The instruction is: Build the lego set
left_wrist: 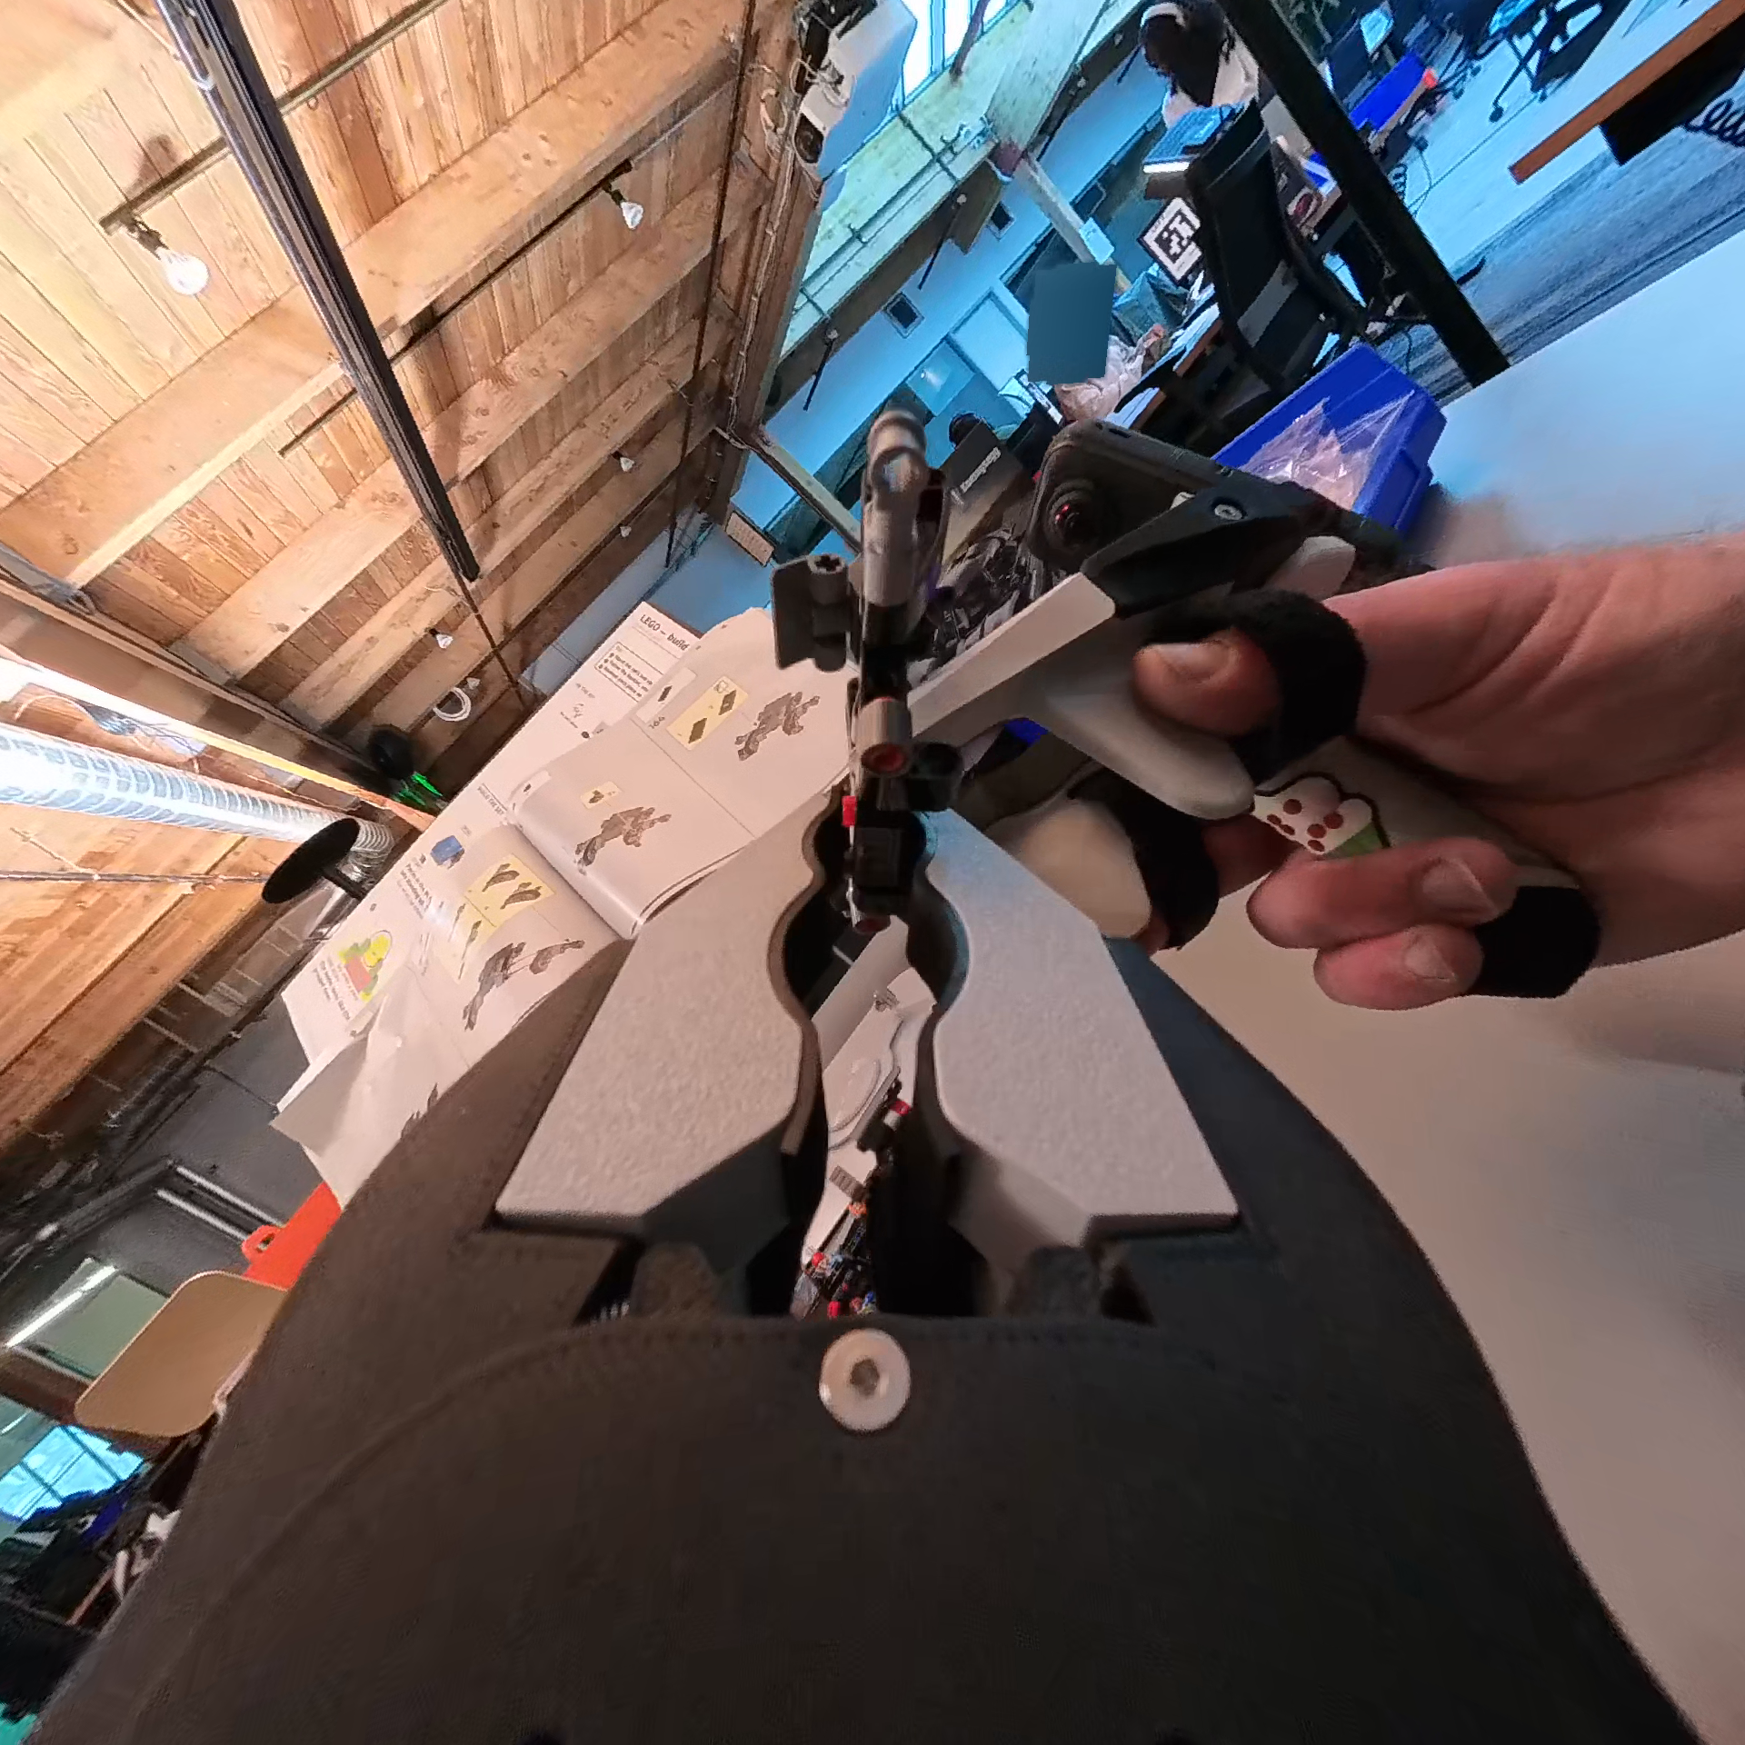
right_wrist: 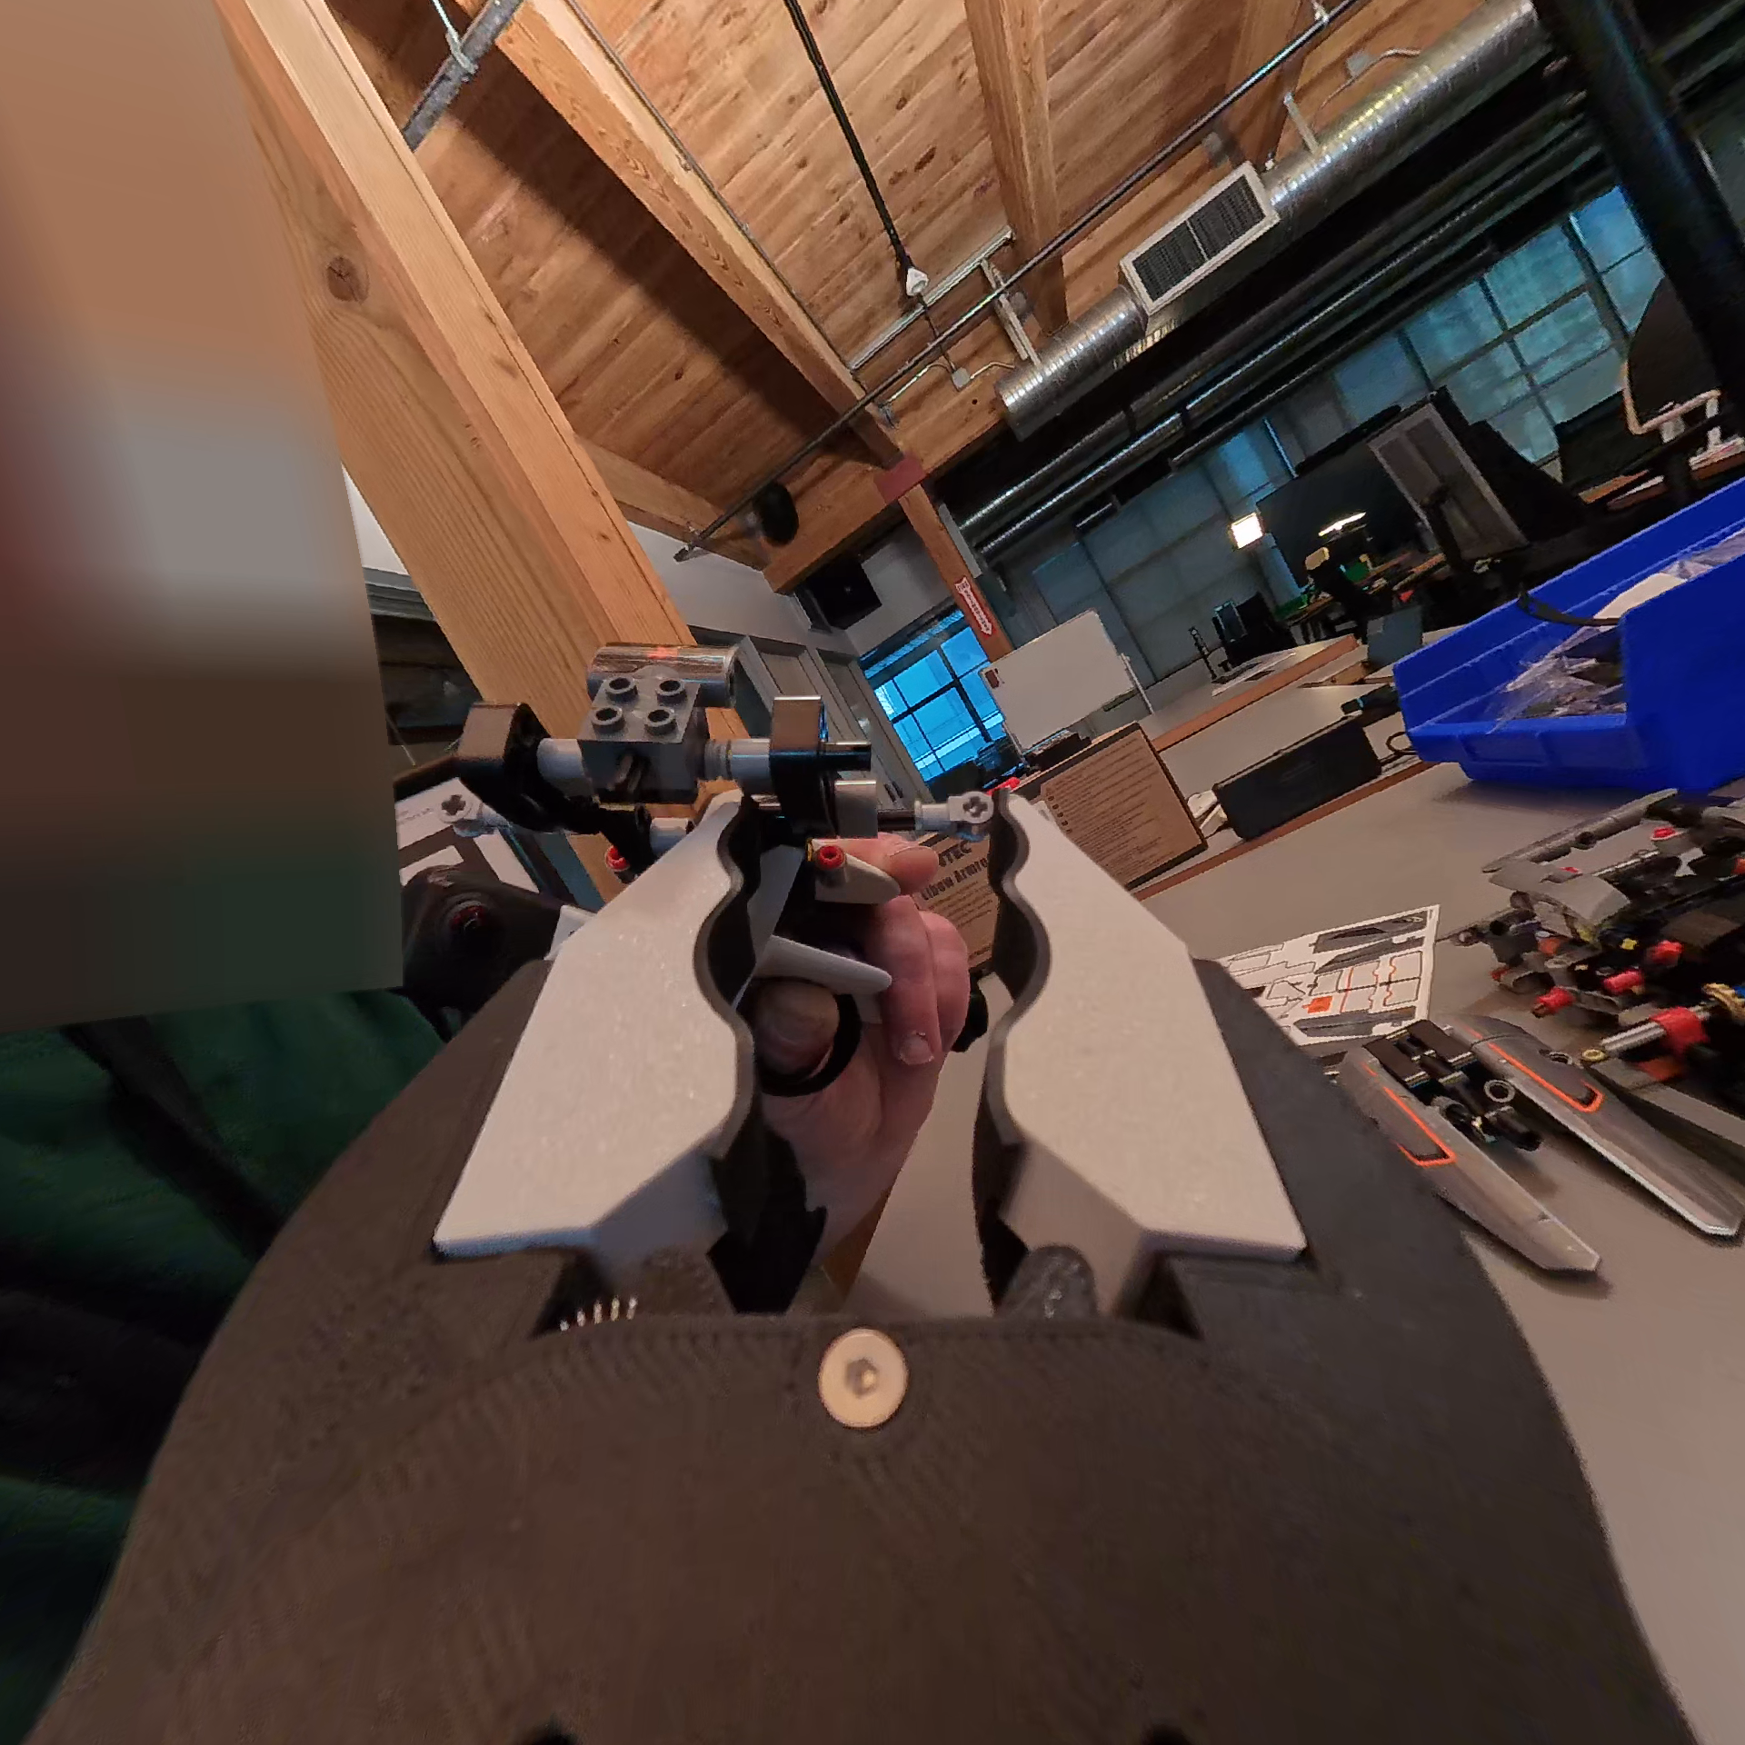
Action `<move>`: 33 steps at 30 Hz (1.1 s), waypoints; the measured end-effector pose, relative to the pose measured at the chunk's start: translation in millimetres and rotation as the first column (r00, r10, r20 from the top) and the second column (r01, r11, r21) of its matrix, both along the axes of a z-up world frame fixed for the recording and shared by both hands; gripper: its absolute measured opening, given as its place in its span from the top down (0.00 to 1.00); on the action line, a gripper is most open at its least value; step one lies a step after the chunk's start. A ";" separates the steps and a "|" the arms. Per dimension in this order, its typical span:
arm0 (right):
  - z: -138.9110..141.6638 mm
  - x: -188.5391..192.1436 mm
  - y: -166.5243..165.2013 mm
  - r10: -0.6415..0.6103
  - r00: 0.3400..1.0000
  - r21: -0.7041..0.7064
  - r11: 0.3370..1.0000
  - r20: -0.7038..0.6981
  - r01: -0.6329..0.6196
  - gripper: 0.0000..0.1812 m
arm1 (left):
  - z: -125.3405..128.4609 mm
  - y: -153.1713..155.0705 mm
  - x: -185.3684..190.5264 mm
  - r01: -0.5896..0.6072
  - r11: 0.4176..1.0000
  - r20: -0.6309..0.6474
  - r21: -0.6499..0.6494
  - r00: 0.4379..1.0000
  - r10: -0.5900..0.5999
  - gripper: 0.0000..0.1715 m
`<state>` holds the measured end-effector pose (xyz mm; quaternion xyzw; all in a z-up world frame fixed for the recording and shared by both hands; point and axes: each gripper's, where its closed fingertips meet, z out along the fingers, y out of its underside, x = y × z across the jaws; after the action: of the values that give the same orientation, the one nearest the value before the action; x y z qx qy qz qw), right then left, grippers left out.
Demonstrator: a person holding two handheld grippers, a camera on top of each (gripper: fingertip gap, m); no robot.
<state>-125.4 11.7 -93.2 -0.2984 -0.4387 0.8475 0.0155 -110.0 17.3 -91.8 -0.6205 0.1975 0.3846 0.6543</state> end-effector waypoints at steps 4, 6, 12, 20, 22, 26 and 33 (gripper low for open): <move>0.4 0.8 1.1 -0.008 1.000 0.009 1.000 -0.006 0.008 0.74 | -0.5 0.6 1.1 0.016 1.000 0.020 0.002 1.000 -0.016 0.96; -1.3 0.0 2.0 -0.009 1.000 0.010 1.000 0.002 0.009 0.75 | -2.4 1.8 0.4 0.019 1.000 0.025 -0.005 1.000 -0.019 0.96; -2.2 1.5 3.1 -0.013 1.000 0.036 0.999 -0.005 0.013 0.79 | -4.6 4.3 -1.6 0.014 1.000 0.039 -0.010 0.999 -0.013 0.96; -5.9 -3.4 5.9 0.018 0.999 0.012 1.000 0.033 -0.019 0.70 | -4.2 4.7 -5.4 0.013 1.000 0.077 -0.003 0.997 -0.013 0.96; -11.7 -7.2 16.8 0.019 0.998 -0.032 0.999 0.065 -0.017 0.68 | -0.8 0.6 -12.0 0.008 1.000 0.119 0.022 0.993 -0.011 0.96; -21.9 -11.3 26.2 -0.045 0.996 0.016 0.999 0.080 0.044 0.69 | 2.4 -8.6 -33.4 0.120 0.986 0.448 0.117 0.880 -0.160 0.96; -16.9 -15.5 17.5 -0.112 0.991 0.133 0.986 0.070 0.102 0.74 | -8.5 -17.7 -59.4 0.249 0.887 0.846 0.390 0.285 -0.451 0.95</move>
<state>-140.9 29.2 -110.1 -0.3526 -0.4764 0.8030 0.0633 -169.5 -0.5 -100.2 -0.6050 -0.1052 -0.1647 0.7719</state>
